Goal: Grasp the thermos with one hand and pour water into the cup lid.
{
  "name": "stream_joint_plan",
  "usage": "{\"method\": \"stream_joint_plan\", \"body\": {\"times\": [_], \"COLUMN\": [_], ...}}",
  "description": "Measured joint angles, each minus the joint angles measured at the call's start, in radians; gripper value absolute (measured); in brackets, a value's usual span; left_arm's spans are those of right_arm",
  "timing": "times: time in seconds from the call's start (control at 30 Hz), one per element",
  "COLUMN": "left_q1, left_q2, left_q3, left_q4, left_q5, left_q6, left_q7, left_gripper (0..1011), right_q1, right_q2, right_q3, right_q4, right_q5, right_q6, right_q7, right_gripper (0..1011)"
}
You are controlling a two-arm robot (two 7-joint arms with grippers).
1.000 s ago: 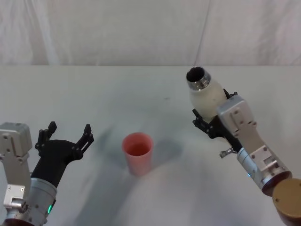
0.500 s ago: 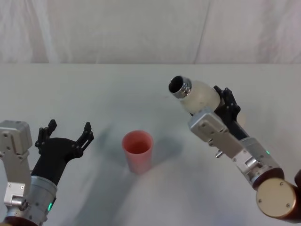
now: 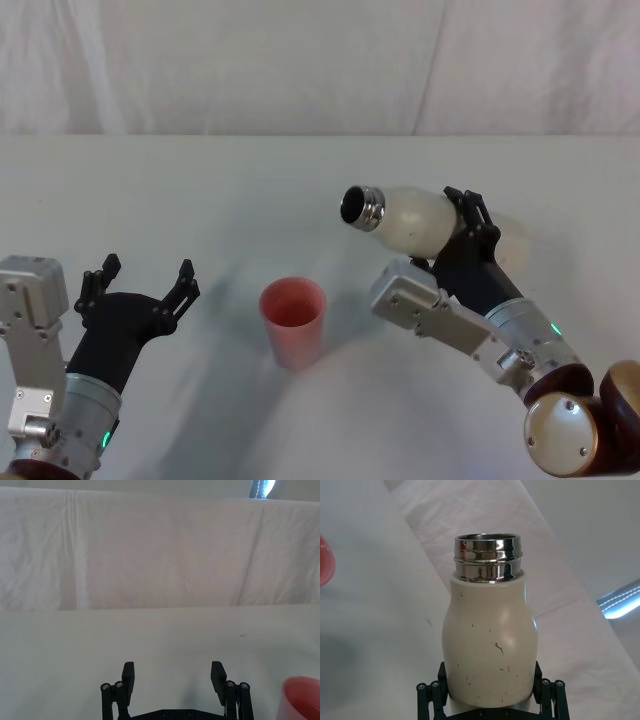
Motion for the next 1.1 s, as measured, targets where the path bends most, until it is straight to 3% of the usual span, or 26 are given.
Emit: {"method": "stream_joint_plan", "body": {"times": [0.5,0.8,1.1], "left_q1": [0.0,0.0,0.0], "left_q2": [0.0,0.0,0.0], "left_q3": [0.0,0.0,0.0], "left_q4": [0.0,0.0,0.0], "left_q5": [0.0,0.0,0.0], "left_q6": [0.0,0.0,0.0], "left_q7": [0.0,0.0,0.0], "left_gripper": [1001,1001,1001], "right_q1": [0.004,0.004,0.012], "right_q2": [0.035,0.051,0.06], "right_q3": [-0.048,-0.074,-0.105], "right_q4": [0.002,0.002,0.012], "right_q5": [-0.12,-0.166,-0.237], "right_q6": [-0.002,-0.009,0.016], "right_q7": [-0.009,-0.016,-0.031], "right_gripper": [960,960,960]}}
